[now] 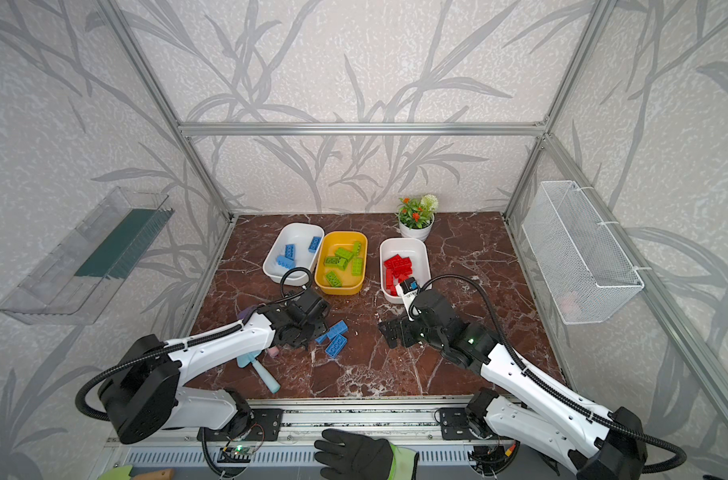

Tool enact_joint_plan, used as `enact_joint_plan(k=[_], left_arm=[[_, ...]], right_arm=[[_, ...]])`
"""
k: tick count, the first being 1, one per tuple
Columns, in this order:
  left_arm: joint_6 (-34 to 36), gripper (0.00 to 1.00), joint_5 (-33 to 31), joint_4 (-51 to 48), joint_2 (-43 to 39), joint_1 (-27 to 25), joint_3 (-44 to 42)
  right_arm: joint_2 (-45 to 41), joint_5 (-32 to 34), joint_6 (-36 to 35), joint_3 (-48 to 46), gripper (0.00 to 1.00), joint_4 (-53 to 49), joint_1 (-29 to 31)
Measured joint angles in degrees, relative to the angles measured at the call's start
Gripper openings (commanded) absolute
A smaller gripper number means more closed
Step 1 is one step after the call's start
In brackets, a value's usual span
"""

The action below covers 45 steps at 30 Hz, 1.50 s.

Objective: Sort the legos into containers by color
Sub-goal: 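Lower the left gripper to the blue bricks and grasp one, then carry the blue brick with the left gripper and release it into the blue-brick tray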

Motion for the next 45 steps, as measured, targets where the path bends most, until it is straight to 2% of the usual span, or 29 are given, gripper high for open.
enact_joint_plan(k=[11,14,21,23,26,31,34,40,45], left_arm=[[-1.81,0.57,1.84,2.89,5.33,2.62,-0.46],[-1.05,0.51,1.84,2.99,6.05,2.99,0.04],[2.01,0.28,0.63,0.31,7.52,3.06,1.68],[3.08,0.28,-0.04,-1.09,7.52,3.06,2.27],[4.44,0.20,-1.64,-3.85,7.50,3.06,3.76],[8.26,0.16,-6.47,-9.79,7.37,3.63,10.40],[11.26,0.16,-8.48,-11.74,7.28,6.49,15.56],[16.70,0.17,-10.69,-11.89,7.96,16.87,24.48],[20.59,0.17,-11.21,-11.08,15.67,23.52,35.69]], right_arm=[[0.28,0.66,-0.09,-0.37,0.99,0.04,0.00],[0.33,1.01,-0.26,-0.37,0.99,0.04,-0.02],[0.57,1.68,-0.39,-0.37,0.99,0.15,-0.02],[0.92,1.86,-0.50,-0.37,0.99,0.26,-0.02],[1.46,1.90,-0.55,-0.37,0.99,0.50,-0.02],[2.19,1.92,-0.74,-0.37,0.99,0.72,-0.02],[2.25,1.92,-1.03,-0.35,0.99,0.72,-0.02],[2.71,1.88,-1.38,-0.11,0.99,0.68,-0.02],[4.22,1.88,-1.60,0.66,0.99,0.70,-0.02]])
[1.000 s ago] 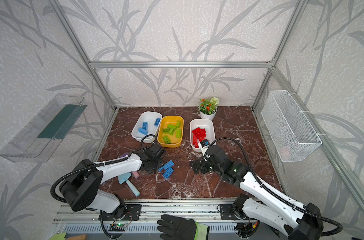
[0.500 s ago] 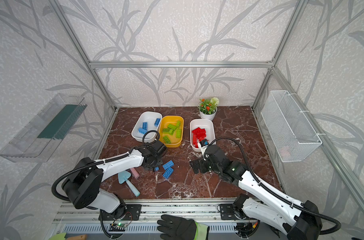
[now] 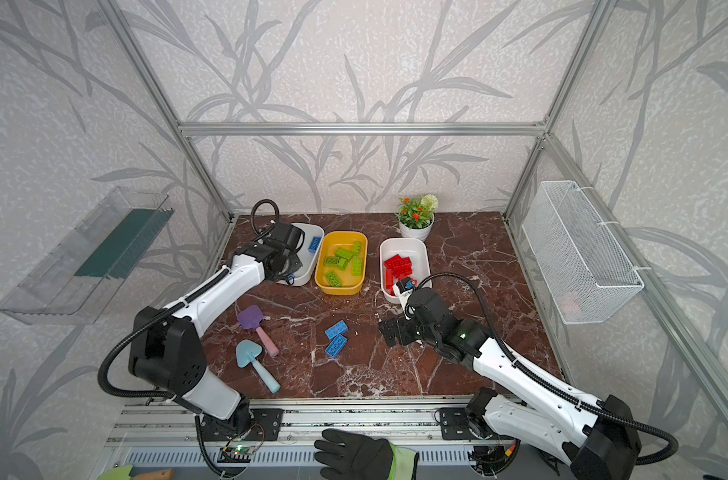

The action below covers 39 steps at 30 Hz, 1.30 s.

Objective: Sort the legos into containers by color
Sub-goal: 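Carry the blue brick with the left gripper and release it into the blue-brick tray, then lower the left gripper to the remaining blue bricks and grasp one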

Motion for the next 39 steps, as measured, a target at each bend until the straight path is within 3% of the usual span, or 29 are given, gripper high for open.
enact_joint_plan(k=[4,11,13,17,23,33,39], left_arm=[[2.23,0.25,1.99,-0.15,9.46,3.89,9.07],[6.19,0.69,5.31,-2.73,24.09,7.32,24.13],[6.69,0.74,6.08,-3.54,26.40,7.69,26.82],[7.19,0.75,7.65,-4.09,26.97,7.74,27.50],[7.34,0.75,8.63,-1.49,17.25,4.46,14.64],[9.57,0.76,9.99,3.56,-6.84,-11.93,-10.25],[14.51,0.76,13.88,6.25,-9.99,-16.87,-18.73]], right_arm=[[0.72,-0.02,-0.04,0.37,0.99,0.15,-0.55],[4.72,-0.94,-0.07,0.55,0.99,2.12,-2.36],[5.81,-1.14,-0.09,0.55,0.99,2.49,-2.69],[6.54,-1.57,-0.22,0.96,0.99,2.51,-3.02],[6.16,-2.43,-0.11,2.36,0.99,2.54,-3.02],[-0.26,-2.43,1.31,2.36,0.99,-1.38,-2.99],[-4.74,-2.27,3.52,2.36,0.99,-4.50,-2.49]])
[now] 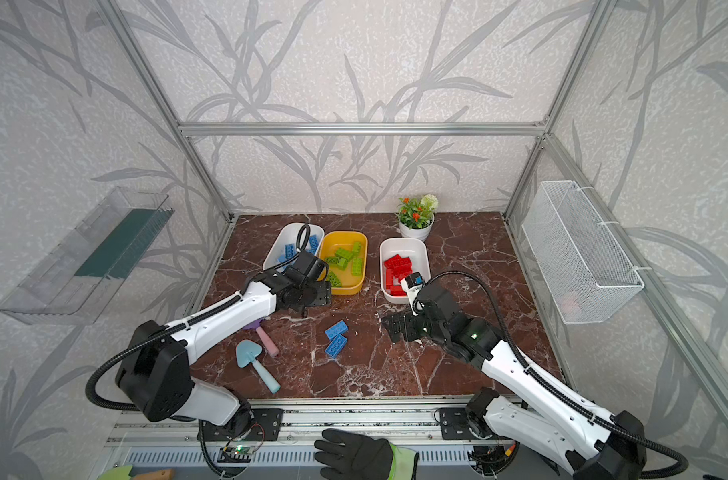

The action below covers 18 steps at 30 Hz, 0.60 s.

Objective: Sort the legos into containers by color
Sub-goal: 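Lower the left gripper to the remaining blue bricks and grasp one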

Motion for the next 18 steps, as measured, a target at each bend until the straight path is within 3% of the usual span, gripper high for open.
enact_joint_plan(k=[9,18], left_arm=[[3.93,0.77,4.85,5.62,4.09,-6.80,-3.43],[5.51,0.77,5.66,6.27,9.49,-9.35,-3.34]], right_arm=[[-1.57,1.49,2.86,-0.48,0.99,-1.60,2.84],[-2.47,3.06,4.11,-0.76,0.99,-3.32,3.69]])
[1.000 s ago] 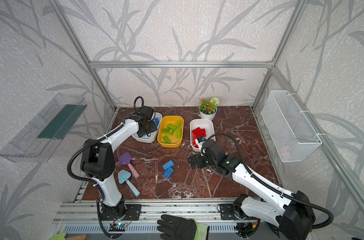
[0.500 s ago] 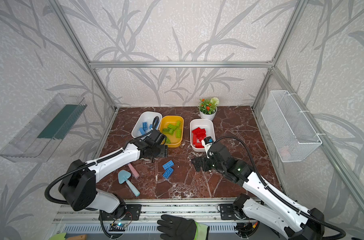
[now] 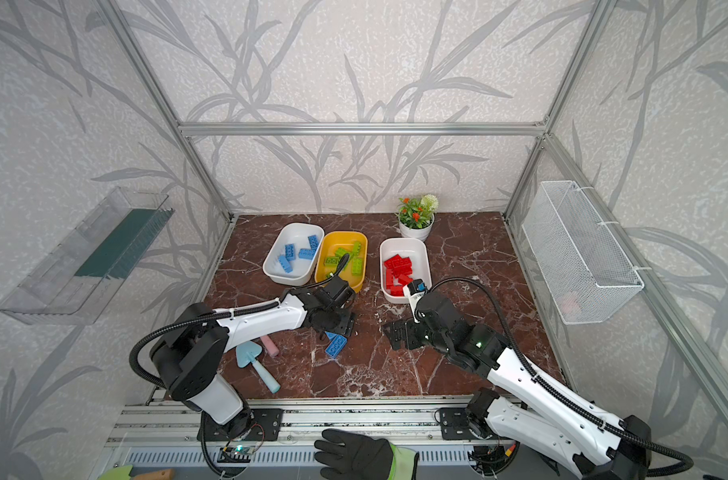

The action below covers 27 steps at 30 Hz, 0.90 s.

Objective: Sort the legos into containers by color
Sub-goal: 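Lower the left gripper to the remaining blue bricks and grasp one, then carry the blue brick with the left gripper and drop it into the blue-brick tray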

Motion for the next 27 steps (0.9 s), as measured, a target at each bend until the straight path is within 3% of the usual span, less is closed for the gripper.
enact_joint_plan(k=[15,21,24,27], left_arm=[[-0.68,0.60,-2.95,0.37,1.16,-0.04,-2.84],[-1.36,0.42,-4.61,0.22,1.40,-0.04,-2.97],[-1.66,0.27,-5.51,-0.04,1.55,-0.07,-2.97],[-1.92,0.22,-7.10,-0.74,1.55,-0.04,-2.80]], right_arm=[[-0.33,0.52,0.35,-0.46,0.99,-0.63,0.04],[-1.07,0.92,0.42,-0.85,0.99,-0.66,0.11],[-1.68,1.25,0.42,-1.01,0.99,-0.63,0.11],[-1.95,1.33,0.42,-1.18,0.99,-0.63,0.11]])
